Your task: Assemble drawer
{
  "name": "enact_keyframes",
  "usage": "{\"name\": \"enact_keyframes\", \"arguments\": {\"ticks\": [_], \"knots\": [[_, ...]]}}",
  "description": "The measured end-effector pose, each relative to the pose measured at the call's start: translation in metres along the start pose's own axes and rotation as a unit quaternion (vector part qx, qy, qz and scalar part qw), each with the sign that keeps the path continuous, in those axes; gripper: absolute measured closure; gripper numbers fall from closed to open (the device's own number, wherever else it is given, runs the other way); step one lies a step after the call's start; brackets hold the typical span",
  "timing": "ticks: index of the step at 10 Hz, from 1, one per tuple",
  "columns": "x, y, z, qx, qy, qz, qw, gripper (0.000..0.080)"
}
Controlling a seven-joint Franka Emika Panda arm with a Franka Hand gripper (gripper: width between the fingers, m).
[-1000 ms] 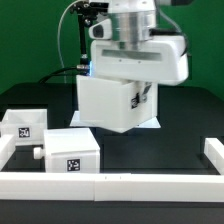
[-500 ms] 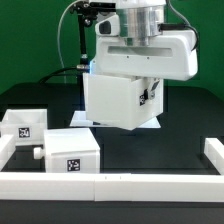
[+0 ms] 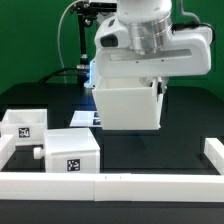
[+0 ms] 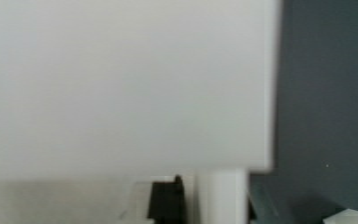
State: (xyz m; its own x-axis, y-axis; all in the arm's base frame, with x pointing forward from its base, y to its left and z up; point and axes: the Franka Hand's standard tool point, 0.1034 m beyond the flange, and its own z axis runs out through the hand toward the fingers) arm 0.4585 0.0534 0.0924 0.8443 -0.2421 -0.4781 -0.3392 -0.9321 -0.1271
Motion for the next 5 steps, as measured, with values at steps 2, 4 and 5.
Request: {"name": "enact_keyframes", "arguments": {"ticks": [2, 4, 5], "knots": [[-0.003, 0.001, 0.002, -0.003, -0.065, -0.003, 0.998, 0.0738], [0.006, -0.016, -0.014, -0.003, -0.144, -0.057, 0.988, 0.0738], [0.012, -0.028, -0.017, -0.002, -0.171, -0.088, 0.981, 0.0738]]}}
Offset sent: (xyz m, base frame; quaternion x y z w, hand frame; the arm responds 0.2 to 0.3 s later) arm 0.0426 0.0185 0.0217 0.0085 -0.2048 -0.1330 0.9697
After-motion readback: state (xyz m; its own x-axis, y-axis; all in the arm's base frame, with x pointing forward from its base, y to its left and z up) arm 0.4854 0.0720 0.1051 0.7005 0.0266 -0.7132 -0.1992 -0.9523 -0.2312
